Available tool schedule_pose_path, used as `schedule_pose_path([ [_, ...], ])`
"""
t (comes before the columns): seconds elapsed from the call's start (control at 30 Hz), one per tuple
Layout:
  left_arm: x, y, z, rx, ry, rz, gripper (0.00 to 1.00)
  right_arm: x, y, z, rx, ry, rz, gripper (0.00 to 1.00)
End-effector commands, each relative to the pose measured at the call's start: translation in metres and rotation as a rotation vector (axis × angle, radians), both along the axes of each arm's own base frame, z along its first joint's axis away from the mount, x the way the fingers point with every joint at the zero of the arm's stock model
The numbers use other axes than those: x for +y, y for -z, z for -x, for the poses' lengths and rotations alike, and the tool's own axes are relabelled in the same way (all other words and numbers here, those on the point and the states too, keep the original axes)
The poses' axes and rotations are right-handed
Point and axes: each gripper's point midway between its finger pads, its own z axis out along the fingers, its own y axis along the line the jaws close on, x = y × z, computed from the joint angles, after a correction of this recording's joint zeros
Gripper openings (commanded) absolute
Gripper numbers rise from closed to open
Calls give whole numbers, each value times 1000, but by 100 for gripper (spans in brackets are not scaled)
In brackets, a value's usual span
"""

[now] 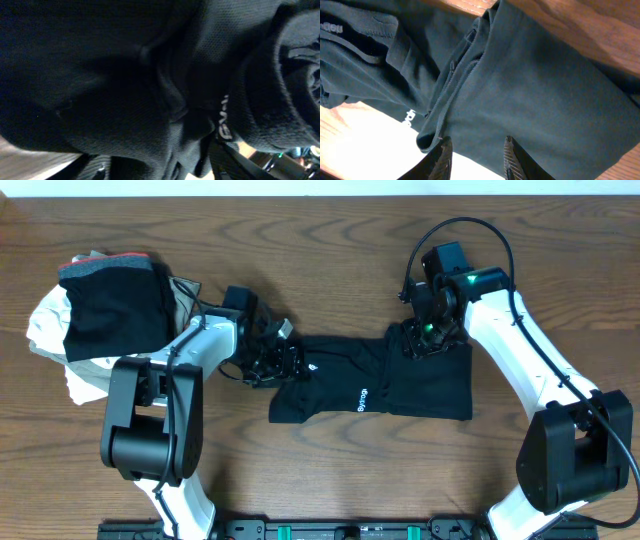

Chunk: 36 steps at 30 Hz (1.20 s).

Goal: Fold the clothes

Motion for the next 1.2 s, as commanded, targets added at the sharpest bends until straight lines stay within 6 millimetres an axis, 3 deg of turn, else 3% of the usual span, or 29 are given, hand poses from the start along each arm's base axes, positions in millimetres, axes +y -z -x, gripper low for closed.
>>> schedule_pose_path([
  [0.0,-7,4,4,9,26,9,68,-2,5,3,20,17,13,32],
  [0.53,-12,20,9,25,-33,11,70,10,13,4,37,33,18,32],
  [0.67,-12,20,9,27,-35,11,71,14,31,0,59,41,23,32],
  [0.93,-20,17,11,26,-18,37,71,21,87,7,178,15,67,31],
  [1.17,-36,16,15,-3,33,44,72,31,111,18,233,-20,91,31],
])
